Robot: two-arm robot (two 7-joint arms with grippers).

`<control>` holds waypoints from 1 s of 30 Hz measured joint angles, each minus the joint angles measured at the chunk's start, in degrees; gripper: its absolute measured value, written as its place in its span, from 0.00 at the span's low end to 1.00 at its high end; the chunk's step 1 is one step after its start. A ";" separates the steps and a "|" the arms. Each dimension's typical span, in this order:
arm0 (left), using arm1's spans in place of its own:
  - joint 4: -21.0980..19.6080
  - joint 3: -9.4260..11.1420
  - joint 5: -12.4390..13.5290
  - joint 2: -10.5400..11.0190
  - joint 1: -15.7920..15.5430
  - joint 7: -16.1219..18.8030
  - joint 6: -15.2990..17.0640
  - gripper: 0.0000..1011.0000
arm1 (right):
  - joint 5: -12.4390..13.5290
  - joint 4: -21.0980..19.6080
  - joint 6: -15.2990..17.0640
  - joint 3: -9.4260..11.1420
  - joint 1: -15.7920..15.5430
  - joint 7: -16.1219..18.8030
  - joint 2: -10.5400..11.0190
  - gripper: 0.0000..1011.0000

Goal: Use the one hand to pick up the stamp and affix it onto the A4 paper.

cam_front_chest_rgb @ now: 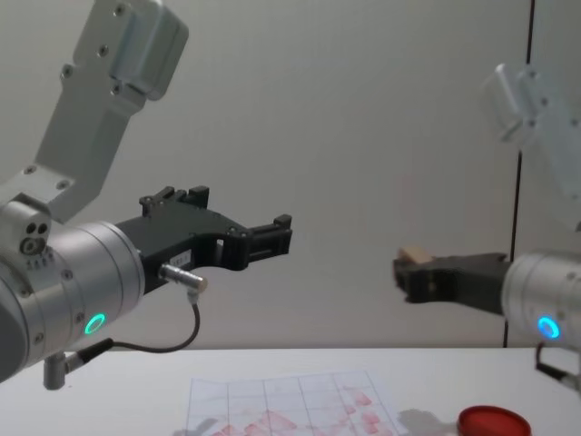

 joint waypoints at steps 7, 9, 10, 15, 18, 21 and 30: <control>0.00 0.00 0.00 0.00 0.00 0.00 0.00 0.99 | 0.49 -0.96 1.56 1.73 -0.33 -3.15 1.21 0.22; 0.00 0.00 0.00 0.00 0.00 0.00 0.00 0.99 | 0.60 -0.94 1.90 2.07 -0.39 -3.64 1.44 0.22; 0.00 0.00 0.00 0.00 0.00 0.00 0.00 0.99 | 0.64 -0.84 2.03 2.29 -0.42 -3.85 1.60 0.22; 0.00 0.00 0.00 0.00 0.00 0.00 0.00 0.99 | 0.91 0.35 2.91 3.31 -0.54 -4.85 2.34 0.22; 0.00 0.00 0.00 0.00 0.00 0.00 0.00 0.99 | 1.08 1.34 3.32 3.75 -0.54 -4.95 2.65 0.22; 0.00 0.00 0.00 0.00 0.00 0.00 0.00 0.99 | 1.27 2.74 3.69 4.14 -0.45 -4.66 2.93 0.22; 0.00 0.00 0.00 0.00 0.00 0.00 0.00 0.99 | 1.41 6.49 4.11 4.44 0.12 -2.98 3.03 0.22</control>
